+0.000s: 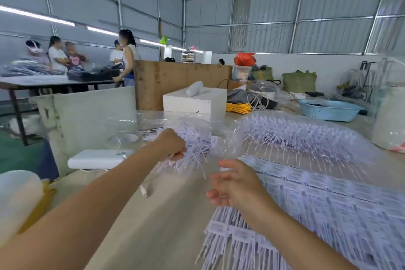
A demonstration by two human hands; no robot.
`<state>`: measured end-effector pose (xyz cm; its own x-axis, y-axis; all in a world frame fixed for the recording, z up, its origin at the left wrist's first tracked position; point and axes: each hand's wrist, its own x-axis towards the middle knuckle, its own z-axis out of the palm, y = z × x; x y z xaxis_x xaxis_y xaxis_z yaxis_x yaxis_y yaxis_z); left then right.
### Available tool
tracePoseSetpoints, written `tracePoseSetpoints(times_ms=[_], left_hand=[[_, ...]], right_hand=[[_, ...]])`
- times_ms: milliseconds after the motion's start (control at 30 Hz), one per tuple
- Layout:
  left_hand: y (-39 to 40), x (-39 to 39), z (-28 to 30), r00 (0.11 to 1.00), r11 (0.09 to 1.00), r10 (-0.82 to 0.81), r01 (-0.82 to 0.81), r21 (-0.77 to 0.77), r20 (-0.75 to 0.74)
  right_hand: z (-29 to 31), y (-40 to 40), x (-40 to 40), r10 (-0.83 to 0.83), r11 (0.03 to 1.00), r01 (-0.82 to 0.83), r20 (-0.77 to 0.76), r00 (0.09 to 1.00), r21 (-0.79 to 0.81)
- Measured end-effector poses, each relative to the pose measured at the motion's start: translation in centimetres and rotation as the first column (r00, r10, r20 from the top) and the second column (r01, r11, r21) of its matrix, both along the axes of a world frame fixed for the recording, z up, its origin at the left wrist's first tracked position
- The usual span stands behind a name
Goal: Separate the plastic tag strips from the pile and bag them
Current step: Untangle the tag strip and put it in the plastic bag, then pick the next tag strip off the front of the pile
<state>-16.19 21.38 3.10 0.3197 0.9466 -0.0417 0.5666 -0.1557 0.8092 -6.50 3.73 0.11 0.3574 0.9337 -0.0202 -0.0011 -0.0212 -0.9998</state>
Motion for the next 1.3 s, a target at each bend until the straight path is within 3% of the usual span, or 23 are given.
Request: tracePoseSetpoints(times_ms=[100, 200, 267, 367, 567, 667, 733, 800, 867, 933, 1033, 1100, 1200, 1300], left_hand=[[1.0, 2.7, -0.5, 0.987, 0.997, -0.068, 0.073, 0.032, -0.144], [1.4, 5.2, -1.2, 0.926, 0.969, -0.097, 0.172, 0.179, -0.366], [1.3, 6.5, -1.4, 0.865, 0.907, -0.037, 0.239, 0.346, -0.501], [1.4, 7.9, -2.2, 0.767, 0.774, 0.176, 0.28, 0.568, -0.618], [2.6, 7.5, -5.3, 0.589, 0.637, 0.275, 0.48, 0.603, -0.76], [1.7, 6.5, -4.9, 0.625, 0.607, 0.276, 0.476, 0.636, -0.73], [0.7, 5.6, -4.9, 0.767, 0.521, 0.172, 0.462, 0.718, -0.619], [-0.6, 4.3, -5.1, 0.831, 0.578, -0.144, 0.511, 0.636, -0.537], [-1.8, 3.2, -5.2, 0.726, 0.622, -0.301, 0.641, 0.45, -0.618], [-2.1, 2.6, -5.7, 0.675, 0.584, -0.223, 0.67, 0.458, -0.703], [-2.1, 2.4, -5.7, 0.76, 0.579, -0.094, 0.567, 0.585, -0.643], [-2.1, 2.8, -5.6, 0.774, 0.629, -0.011, 0.497, 0.598, -0.633], [-2.3, 4.0, -5.3, 0.699, 0.708, 0.063, 0.471, 0.525, -0.713], [-2.8, 4.8, -5.4, 0.727, 0.826, -0.035, 0.408, 0.39, -0.686]], right_hand=[[-0.2, -0.6, 0.6, 0.014, 0.999, -0.014, 0.02, 1.0, 0.031], [-0.3, -1.2, 0.9, 0.04, 0.997, -0.043, 0.037, 0.998, 0.066], [-0.4, -1.7, 1.2, 0.036, 0.996, -0.041, 0.062, 0.997, 0.079], [-0.3, -2.2, 1.4, 0.013, 0.996, -0.02, 0.081, 0.997, 0.089], [-0.1, -3.6, 1.9, -0.025, 0.996, 0.016, 0.092, 0.995, 0.093], [0.0, -4.2, 2.1, -0.041, 0.996, 0.031, 0.128, 0.991, 0.083], [0.1, -4.5, 2.4, -0.062, 0.996, 0.052, 0.14, 0.988, 0.075], [0.0, -4.9, 2.5, -0.077, 0.995, 0.068, 0.15, 0.986, 0.069], [-0.1, -5.3, 2.6, -0.087, 0.995, 0.079, 0.15, 0.985, 0.063], [0.0, -5.7, 2.7, -0.102, 0.993, 0.094, 0.138, 0.985, 0.065], [0.1, -6.6, 2.9, -0.136, 0.989, 0.128, 0.11, 0.985, 0.078], [0.1, -7.4, 3.2, -0.161, 0.985, 0.153, 0.095, 0.982, 0.085], [-0.2, -8.9, 3.8, -0.198, 0.978, 0.193, 0.054, 0.979, 0.084], [-0.4, -10.3, 4.7, -0.223, 0.973, 0.22, 0.035, 0.974, 0.065]])
